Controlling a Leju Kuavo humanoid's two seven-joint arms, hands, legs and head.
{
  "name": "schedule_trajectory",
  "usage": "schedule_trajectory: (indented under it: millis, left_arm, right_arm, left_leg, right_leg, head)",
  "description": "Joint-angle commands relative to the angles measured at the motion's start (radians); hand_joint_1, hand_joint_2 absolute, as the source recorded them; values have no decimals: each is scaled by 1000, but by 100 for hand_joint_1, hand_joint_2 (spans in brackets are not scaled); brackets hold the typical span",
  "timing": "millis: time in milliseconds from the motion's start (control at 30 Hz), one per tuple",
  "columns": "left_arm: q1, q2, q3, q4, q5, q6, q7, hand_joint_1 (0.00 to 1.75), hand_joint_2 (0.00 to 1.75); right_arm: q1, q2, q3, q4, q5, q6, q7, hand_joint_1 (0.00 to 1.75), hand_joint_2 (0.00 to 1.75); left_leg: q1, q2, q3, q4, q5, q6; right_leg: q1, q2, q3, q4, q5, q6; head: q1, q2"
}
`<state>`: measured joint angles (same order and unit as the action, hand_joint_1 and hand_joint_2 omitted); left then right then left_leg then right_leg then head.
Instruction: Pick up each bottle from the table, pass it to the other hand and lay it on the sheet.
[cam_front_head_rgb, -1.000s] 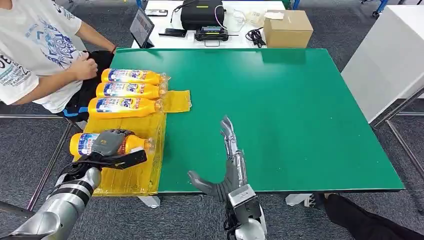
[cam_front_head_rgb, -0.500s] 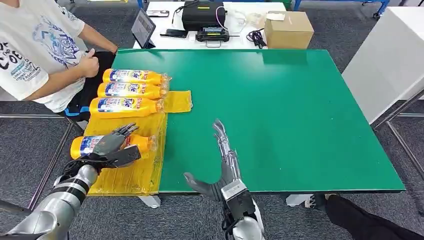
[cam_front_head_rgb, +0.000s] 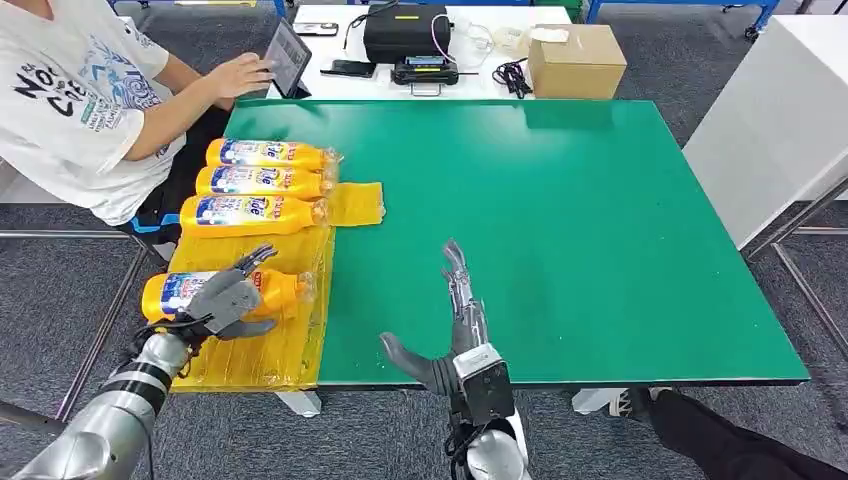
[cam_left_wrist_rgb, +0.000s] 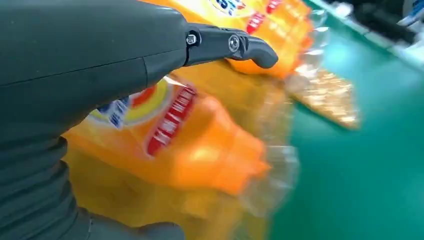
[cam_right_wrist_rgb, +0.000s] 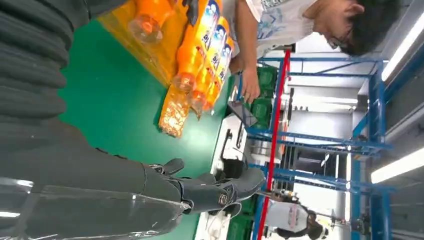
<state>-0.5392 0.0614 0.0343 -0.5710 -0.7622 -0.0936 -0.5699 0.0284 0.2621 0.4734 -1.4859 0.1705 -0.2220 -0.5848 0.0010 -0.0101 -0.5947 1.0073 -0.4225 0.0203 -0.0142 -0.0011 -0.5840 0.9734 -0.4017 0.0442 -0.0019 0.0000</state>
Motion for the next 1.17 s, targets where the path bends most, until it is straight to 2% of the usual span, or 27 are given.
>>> schedule_trajectory:
  millis: [33, 133, 233, 267, 367, 467, 567, 667, 800, 1000, 1167]
  left_arm:
    - [156, -108, 134, -290, 470, -240, -53, 0, 175]
    - [157, -179, 187, -428, 700, -233, -1, 0, 175]
    - [150, -208, 220, -526, 742, -43, -49, 0, 175]
    - [147, -216, 221, -559, 695, 75, -97, 0, 175]
    - [149, -225, 224, -626, 697, 186, -126, 0, 175]
    - [182, -243, 203, -771, 607, 389, -128, 0, 175]
    - [227, -254, 145, -834, 589, 456, -128, 0, 175]
    - [284, -264, 87, -878, 572, 498, -128, 0, 175]
    - [355, -275, 19, -910, 615, 476, -114, 0, 175]
    - [354, -270, 20, -907, 621, 478, -116, 0, 175]
    - [471, -284, -44, -905, 725, 327, -21, 0, 175]
  right_arm:
    - [-40, -11, -4, 105, 2, -22, -4, 0, 175]
    - [-37, -18, 1, 108, 6, -43, -10, 0, 175]
    - [-43, -35, 39, 133, 66, -54, 12, 0, 175]
    - [-48, -38, 50, 147, 72, -45, 15, 0, 175]
    - [-58, -37, 67, 191, 77, -31, 18, 0, 175]
    - [-44, -34, 55, 192, 64, -51, -10, 0, 175]
    - [-22, -36, 32, 148, 43, -76, -35, 0, 175]
    - [4, -30, -9, 91, 14, -111, -58, 0, 175]
    - [36, -34, -44, 20, -5, -146, -54, 0, 175]
    - [38, -33, -44, 26, -7, -147, -55, 0, 175]
    - [113, -48, -99, -37, -39, -209, -84, 0, 175]
  left_leg:
    - [1, 2, 1, -1, 0, -1]
    - [1, -1, -3, 1, 0, -1]
    - [1, 0, -9, 1, 1, 0]
    - [2, 0, -9, 2, 0, 0]
    - [2, 2, -6, 1, -2, -1]
    - [2, 1, -9, 1, 0, 0]
    - [2, 2, -8, 1, -2, 0]
    - [1, 0, -9, 1, -1, 0]
    - [0, -1, -10, 1, -1, 0]
    - [0, 0, -12, 0, 0, 0]
    - [0, 0, -10, -1, -1, 0]
  right_leg:
    - [1, 2, 1, -2, 0, -2]
    - [1, -2, -2, 0, -1, -1]
    - [2, -1, -8, -1, 1, 0]
    - [2, -1, -8, -1, 0, -1]
    - [3, 1, -6, -1, -1, -2]
    - [2, 0, -8, -1, 0, -1]
    - [3, 1, -8, -1, -1, -1]
    - [1, -1, -9, -1, -1, -1]
    - [0, -2, -10, 0, -1, -1]
    - [0, -1, -13, -1, 0, -1]
    - [1, -1, -11, -2, 0, 0]
  head:
    - [0, 0]
    - [0, 0]
    - [1, 0]
    - [1, 0]
    - [0, 0]
    - [0, 0]
    - [0, 0]
    - [0, 0]
    - [0, 0]
    - [0, 0]
    - [0, 0]
